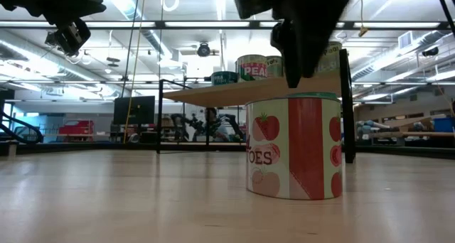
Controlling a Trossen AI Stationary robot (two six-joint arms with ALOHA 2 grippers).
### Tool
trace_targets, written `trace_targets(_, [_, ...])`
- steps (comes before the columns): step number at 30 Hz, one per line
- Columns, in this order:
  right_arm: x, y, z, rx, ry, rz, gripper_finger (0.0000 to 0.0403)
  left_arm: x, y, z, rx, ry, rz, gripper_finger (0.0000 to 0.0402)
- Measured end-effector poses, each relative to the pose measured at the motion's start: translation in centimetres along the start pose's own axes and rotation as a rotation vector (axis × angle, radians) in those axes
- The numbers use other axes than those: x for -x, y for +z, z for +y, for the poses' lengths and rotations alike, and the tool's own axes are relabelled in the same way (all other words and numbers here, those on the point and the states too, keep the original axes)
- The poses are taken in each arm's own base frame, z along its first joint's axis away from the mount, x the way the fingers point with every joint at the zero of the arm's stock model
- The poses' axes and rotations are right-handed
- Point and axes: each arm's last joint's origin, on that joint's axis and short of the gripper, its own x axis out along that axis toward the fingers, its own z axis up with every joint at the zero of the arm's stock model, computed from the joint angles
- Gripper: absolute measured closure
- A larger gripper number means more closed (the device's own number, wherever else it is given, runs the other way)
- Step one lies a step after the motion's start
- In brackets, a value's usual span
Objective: Pick and place cans onto a shelf
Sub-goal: Put the white canned mixed vegetables on the shelf
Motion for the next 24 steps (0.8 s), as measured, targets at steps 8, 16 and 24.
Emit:
trace_targets(8, [-0.2,0.8,-1.5,-0.368,0.030,-0.009,0.0007,0.0,0.0,-0.1,0.018,-0.031,0.020,0.0359])
trace_targets(16, [-0.9,0.8,-2.2,-0.509,0.028,0.017,0.0004,0.0,-0.1,-0.1,0.020,-0.038,0.025,0.0359])
trace_targets(24, [-2.0,0.5,-1.9,-0.523,0.039,0.035,0.0003,0.0,-0.1,-0.1,0.020,-0.038,0.025,0.0359])
